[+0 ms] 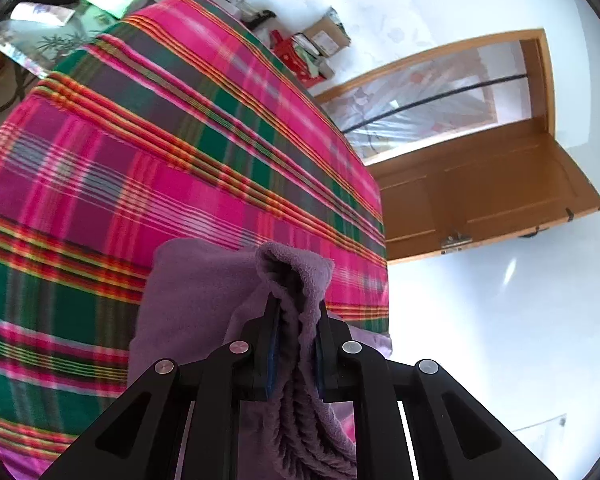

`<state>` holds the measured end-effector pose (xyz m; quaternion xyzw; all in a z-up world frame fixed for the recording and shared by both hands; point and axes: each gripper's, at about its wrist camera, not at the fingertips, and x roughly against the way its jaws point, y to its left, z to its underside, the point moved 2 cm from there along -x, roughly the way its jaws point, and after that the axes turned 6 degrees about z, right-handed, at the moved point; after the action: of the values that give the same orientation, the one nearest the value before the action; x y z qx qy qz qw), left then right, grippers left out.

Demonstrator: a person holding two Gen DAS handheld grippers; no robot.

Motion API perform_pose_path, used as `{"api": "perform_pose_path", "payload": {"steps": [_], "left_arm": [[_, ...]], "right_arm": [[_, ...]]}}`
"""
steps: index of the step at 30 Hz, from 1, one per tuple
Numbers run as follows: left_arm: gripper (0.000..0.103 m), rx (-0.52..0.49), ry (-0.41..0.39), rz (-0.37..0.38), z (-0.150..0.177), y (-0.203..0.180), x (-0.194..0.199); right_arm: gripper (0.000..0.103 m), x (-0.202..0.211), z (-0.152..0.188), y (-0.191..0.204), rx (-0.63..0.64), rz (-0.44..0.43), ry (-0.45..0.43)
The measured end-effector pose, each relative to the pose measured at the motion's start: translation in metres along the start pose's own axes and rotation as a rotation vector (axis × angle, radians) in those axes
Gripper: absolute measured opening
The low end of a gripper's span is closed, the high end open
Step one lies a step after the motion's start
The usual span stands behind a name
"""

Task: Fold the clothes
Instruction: 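Lift the sweatpants by the waistband with both grippers, then lower the sweatpants onto the fleece and open both grippers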

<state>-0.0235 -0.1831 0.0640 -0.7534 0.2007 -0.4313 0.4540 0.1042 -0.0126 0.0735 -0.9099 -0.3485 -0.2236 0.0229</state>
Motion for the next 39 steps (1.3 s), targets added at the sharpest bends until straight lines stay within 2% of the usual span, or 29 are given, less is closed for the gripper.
{"api": "perform_pose_path", "payload": {"steps": [16, 24, 30, 33, 39], "left_arm": [[0.014, -0.007, 0.122, -0.007, 0.007, -0.013, -0.067], [0.014, -0.020, 0.174, -0.064, 0.015, -0.012, -0.096], [0.019, -0.015, 0.196, -0.084, 0.021, -0.004, -0.111], [0.025, -0.004, 0.210, -0.073, 0.023, 0.000, -0.117], [0.025, 0.010, 0.217, -0.033, 0.025, 0.003, -0.121]], "right_arm": [[0.011, 0.013, 0.021, -0.057, -0.092, 0.109, 0.031], [0.011, 0.011, 0.036, -0.072, -0.121, 0.133, 0.077], [0.011, 0.005, 0.056, -0.089, -0.176, 0.146, 0.131], [0.012, 0.003, 0.064, -0.095, -0.204, 0.141, 0.162], [0.013, 0.000, 0.080, -0.105, -0.236, 0.148, 0.220]]}}
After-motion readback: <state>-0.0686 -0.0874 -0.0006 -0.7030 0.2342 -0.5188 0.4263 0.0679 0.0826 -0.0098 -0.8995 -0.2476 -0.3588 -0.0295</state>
